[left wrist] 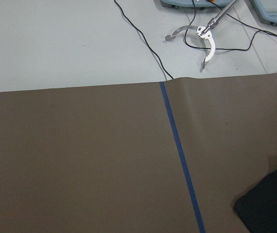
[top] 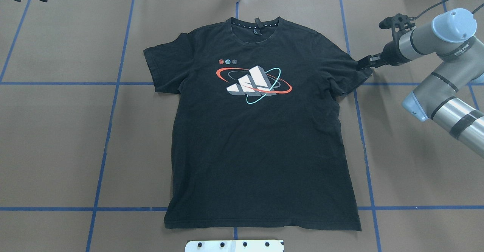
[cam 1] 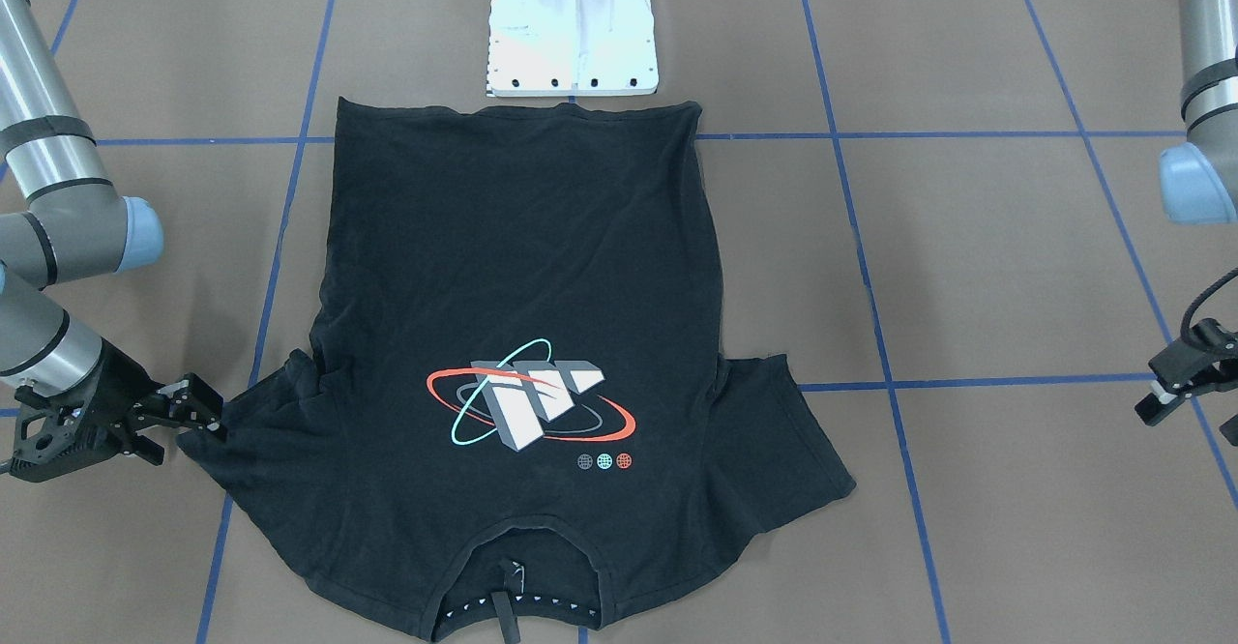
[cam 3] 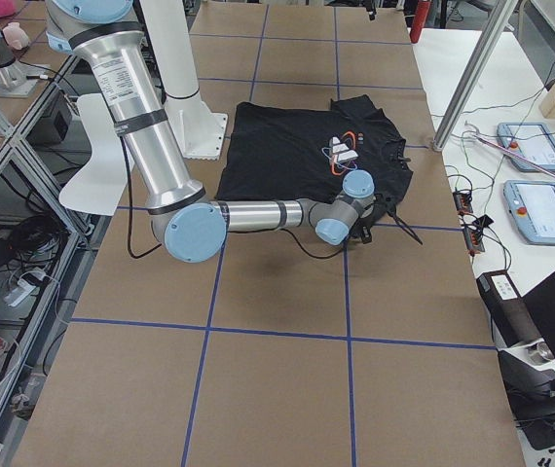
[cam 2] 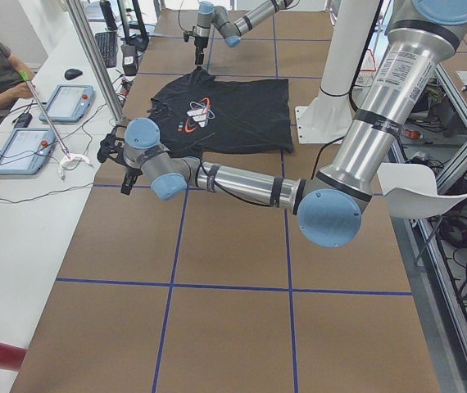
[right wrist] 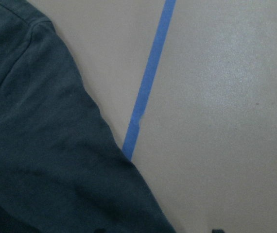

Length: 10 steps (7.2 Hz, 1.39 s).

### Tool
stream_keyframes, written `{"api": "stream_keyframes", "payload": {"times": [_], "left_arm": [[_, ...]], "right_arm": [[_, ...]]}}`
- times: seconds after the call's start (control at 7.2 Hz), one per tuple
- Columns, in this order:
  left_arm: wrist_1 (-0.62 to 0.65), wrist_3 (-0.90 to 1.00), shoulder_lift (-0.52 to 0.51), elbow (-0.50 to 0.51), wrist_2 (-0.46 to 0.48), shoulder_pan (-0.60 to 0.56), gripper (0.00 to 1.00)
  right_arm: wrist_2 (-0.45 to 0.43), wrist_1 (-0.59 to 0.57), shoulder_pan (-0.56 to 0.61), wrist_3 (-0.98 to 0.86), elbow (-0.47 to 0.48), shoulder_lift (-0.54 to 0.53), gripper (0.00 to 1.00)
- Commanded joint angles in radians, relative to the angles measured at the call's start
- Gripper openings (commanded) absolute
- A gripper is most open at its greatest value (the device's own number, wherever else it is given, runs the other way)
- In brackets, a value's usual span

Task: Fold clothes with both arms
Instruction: 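Move the right gripper to the sleeve nearest it and grasp it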

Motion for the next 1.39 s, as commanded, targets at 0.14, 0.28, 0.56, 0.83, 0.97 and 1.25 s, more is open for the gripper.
{"api": "stream_keyframes", "payload": {"times": [0.14, 0.28, 0.56, 0.83, 0.97, 1.25], "left_arm": [[0.001, 0.000, -0.002, 0.002, 0.000, 0.000, 1.00], [0.001, 0.000, -0.002, 0.002, 0.000, -0.001, 1.00], [0.001, -0.011, -0.008, 0.002, 0.000, -0.002, 1.00], [0.001, -0.017, -0.014, 0.000, 0.000, -0.001, 1.00], [0.001, -0.017, -0.014, 0.000, 0.000, -0.002, 1.00], [0.001, -0.017, -0.014, 0.000, 0.000, -0.002, 1.00]], "right_arm": [[0.002, -0.003, -0.007, 0.004, -0.002, 0.003, 0.66], [0.002, -0.003, -0.008, 0.003, -0.003, 0.003, 0.61], [0.002, -0.003, -0.008, 0.003, -0.003, 0.001, 0.49], [0.002, -0.003, -0.008, 0.001, -0.002, 0.003, 0.12], [0.003, -0.001, -0.008, 0.001, -0.002, 0.001, 0.00], [0.029, -0.001, -0.005, 0.003, 0.009, 0.006, 0.00]]}}
